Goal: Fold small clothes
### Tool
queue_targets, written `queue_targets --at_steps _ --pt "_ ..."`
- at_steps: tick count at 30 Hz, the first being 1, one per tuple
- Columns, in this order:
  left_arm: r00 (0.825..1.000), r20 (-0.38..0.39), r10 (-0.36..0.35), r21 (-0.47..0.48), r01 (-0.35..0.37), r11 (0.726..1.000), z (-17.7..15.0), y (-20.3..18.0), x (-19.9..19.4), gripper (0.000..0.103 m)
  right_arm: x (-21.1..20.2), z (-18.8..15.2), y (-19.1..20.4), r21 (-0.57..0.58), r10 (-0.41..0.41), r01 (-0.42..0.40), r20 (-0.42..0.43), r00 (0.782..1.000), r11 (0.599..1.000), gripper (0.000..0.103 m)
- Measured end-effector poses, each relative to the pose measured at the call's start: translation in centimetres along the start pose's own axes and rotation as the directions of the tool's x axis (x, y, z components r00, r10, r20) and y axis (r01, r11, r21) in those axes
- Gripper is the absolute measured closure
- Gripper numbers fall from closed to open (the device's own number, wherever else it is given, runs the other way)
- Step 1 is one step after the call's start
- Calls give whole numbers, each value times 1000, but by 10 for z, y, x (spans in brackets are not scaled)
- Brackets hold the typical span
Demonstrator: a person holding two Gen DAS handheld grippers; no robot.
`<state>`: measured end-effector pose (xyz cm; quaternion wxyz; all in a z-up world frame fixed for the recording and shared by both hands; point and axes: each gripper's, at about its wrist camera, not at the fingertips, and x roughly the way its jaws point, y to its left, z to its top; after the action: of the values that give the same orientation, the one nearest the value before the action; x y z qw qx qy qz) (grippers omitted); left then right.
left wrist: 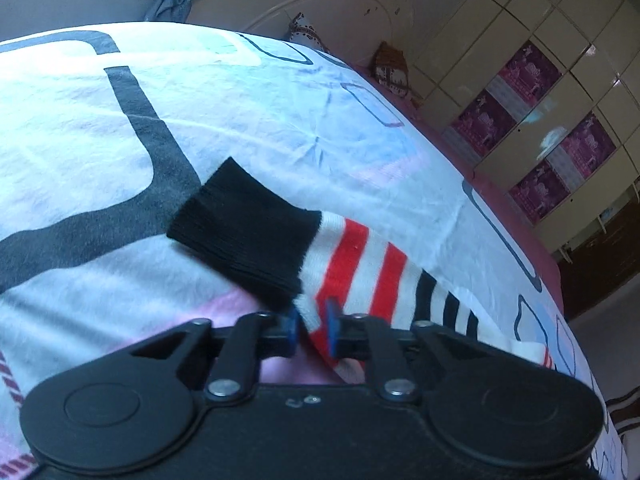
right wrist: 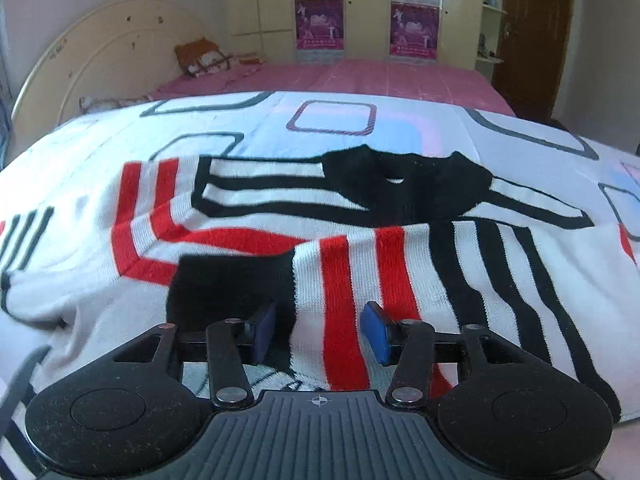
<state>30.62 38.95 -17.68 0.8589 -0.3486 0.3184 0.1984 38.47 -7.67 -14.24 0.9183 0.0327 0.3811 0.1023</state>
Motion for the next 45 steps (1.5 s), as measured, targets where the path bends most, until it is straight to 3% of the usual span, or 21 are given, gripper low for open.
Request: queue_targets --at_steps 5,9,14,18,23,27,29,32,33,36,39,41,42,43,45 --pt "999 35 -19 30 18 999 1 -8 -7 97 9 -4 4 -60 -30 28 -32 999 998 54" --pt "993 73 -96 118 87 989 3 -36 -29 97 -1 1 -4 12 2 -2 6 1000 1000 54" --pt "970 62 -235 278 209 937 -5 -97 -54 97 -11 1 -11 34 11 -12 19 1000 999 54" --pt "940 -11 -340 393 317 863 -32 -155 -60 97 -24 2 -21 49 11 -13 38 999 999 54" --pt "884 -158 -440 512 454 730 -87 -227 -57 97 -47 -3 -45 75 -11 6 63 998 997 54" --pt "834 -290 -468 571 544 615 -143 -279 -47 97 -65 -9 -70 100 -44 37 72 996 994 54" --pt "821 -345 -456 599 566 566 -170 -296 -38 97 -71 -13 -84 116 -61 53 71 996 992 54" --pt "820 -417 -393 646 571 506 -211 -314 -22 95 -80 -20 -101 145 -78 68 64 995 987 54" --pt "830 -425 -362 664 557 498 -222 -317 -17 94 -82 -22 -106 152 -78 68 59 995 986 54" --pt "844 -448 -296 696 537 477 -243 -317 -12 75 -87 -26 -114 156 -69 60 55 996 986 54" --pt "858 -436 -273 713 514 477 -241 -310 -16 54 -90 -26 -114 152 -39 31 53 998 988 54" --pt "876 -400 -269 723 482 495 -240 -305 -23 41 -90 -24 -109 136 -15 8 55 998 991 53" --pt "883 -387 -267 724 470 505 -236 -302 -26 40 -89 -24 -107 129 -7 0 57 998 992 43" --pt "890 -375 -260 725 456 516 -231 -299 -29 40 -88 -22 -103 118 -1 -7 64 998 993 27" --pt "906 -351 -237 730 423 537 -223 -295 -34 40 -87 -20 -93 84 14 -21 83 996 996 24"
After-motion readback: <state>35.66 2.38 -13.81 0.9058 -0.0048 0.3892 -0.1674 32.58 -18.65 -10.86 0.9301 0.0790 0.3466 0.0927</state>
